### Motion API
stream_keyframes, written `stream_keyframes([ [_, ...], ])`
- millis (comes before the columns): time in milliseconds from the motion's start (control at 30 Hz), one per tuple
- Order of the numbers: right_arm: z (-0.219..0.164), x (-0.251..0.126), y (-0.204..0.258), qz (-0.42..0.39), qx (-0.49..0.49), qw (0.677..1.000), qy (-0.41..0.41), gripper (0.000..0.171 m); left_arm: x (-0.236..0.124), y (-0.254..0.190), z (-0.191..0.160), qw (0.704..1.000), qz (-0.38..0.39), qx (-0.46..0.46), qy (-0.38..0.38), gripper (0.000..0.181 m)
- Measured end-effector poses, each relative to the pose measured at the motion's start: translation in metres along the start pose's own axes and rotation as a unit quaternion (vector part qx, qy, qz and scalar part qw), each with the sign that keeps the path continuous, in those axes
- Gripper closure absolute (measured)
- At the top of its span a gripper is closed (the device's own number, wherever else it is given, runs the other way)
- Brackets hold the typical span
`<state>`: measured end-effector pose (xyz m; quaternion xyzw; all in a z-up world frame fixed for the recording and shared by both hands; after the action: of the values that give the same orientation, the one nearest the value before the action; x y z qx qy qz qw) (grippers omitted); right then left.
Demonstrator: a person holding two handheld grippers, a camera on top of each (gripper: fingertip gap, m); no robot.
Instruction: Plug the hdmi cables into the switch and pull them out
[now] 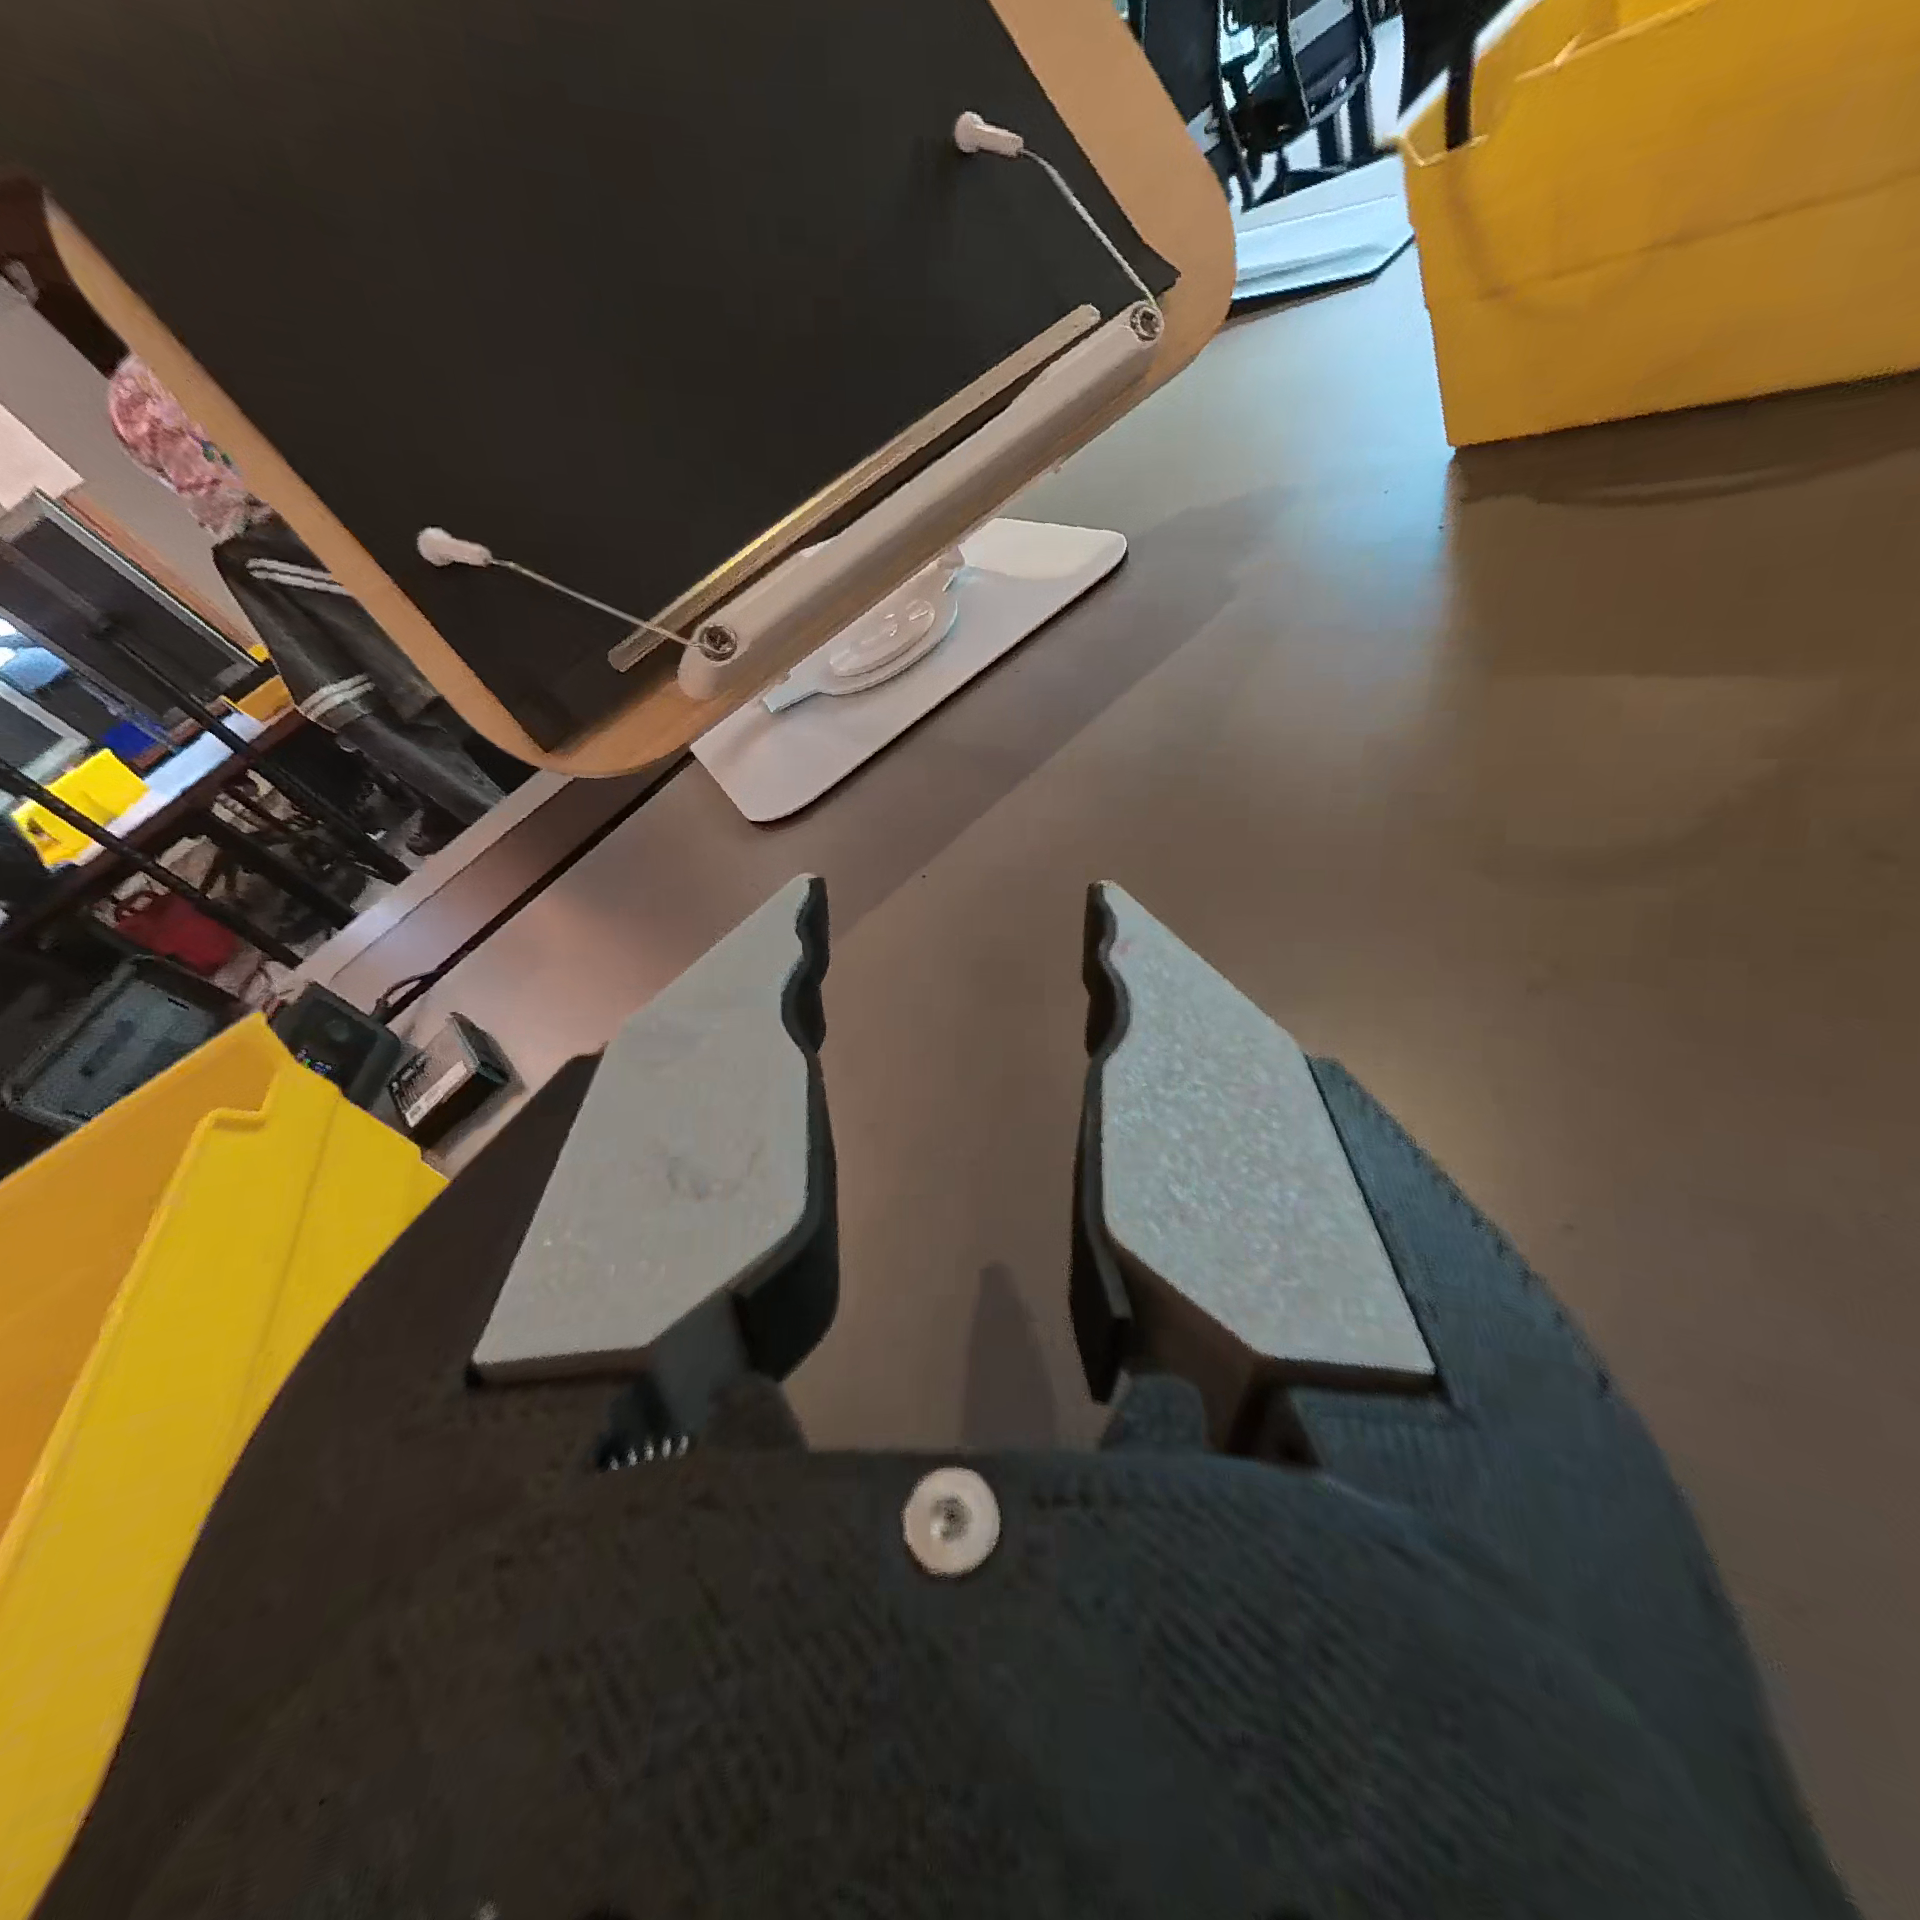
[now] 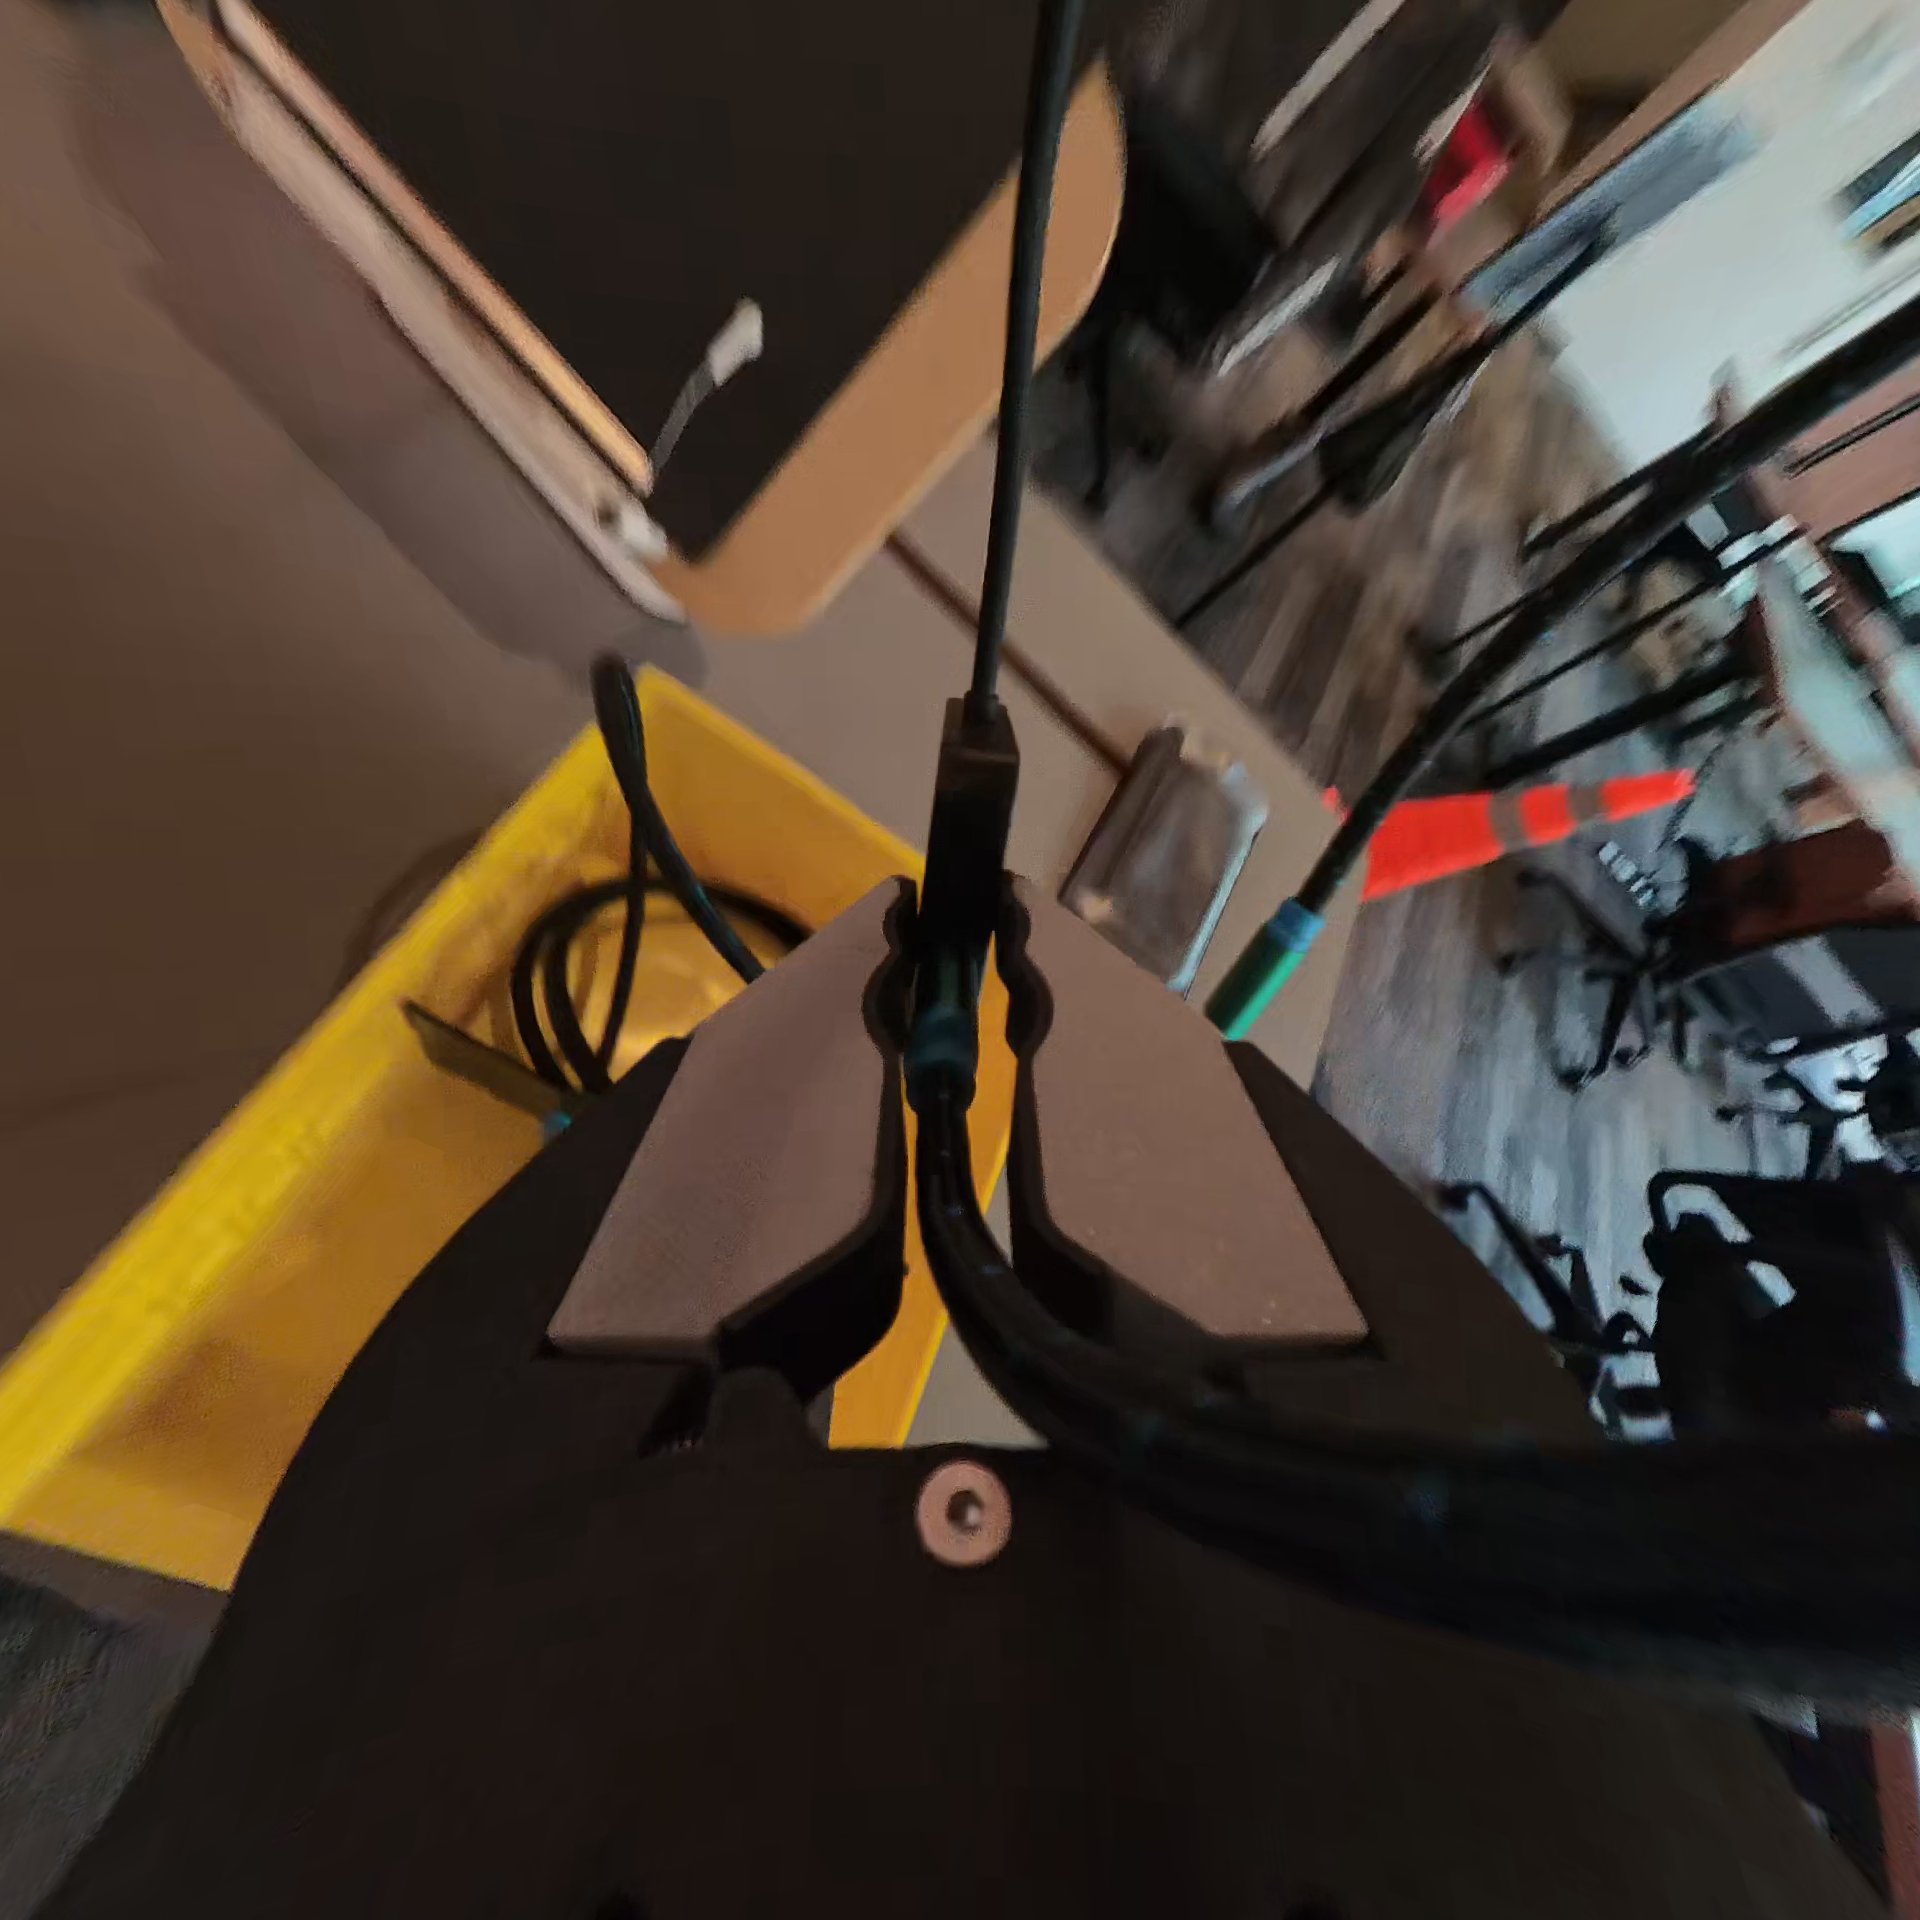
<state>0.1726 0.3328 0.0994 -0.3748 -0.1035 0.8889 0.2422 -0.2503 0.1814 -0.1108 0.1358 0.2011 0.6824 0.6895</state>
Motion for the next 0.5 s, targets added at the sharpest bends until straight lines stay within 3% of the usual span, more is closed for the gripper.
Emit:
stream_keyframes([
  [167,-0.053,0.076,-0.006,0.152,0.045,0.98,0.119,0.16,0.003,0.009,-0.002,0.999,-0.006,-0.046,0.013,0.134],
  [267,-0.057,0.103,0.003,0.278,0.083,0.943,0.162,0.16,0.004,0.011,-0.002,0.998,-0.006,-0.056,0.018,0.135],
  [500,-0.039,0.153,0.004,0.299,0.146,0.904,0.27,0.158,0.003,0.011,-0.003,0.998,-0.008,-0.054,0.022,0.137],
])
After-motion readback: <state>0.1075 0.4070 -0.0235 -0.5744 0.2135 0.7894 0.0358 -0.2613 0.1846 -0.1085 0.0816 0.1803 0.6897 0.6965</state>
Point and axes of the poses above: each gripper's, where its closed fingertips meet, x out along the fingers, z out of its top, y = z × x across the jaws, the point moved 9 cm from there along -x, back along the fingers, and after that the axes turned 15 degrees about z, right-handed, at the moved point
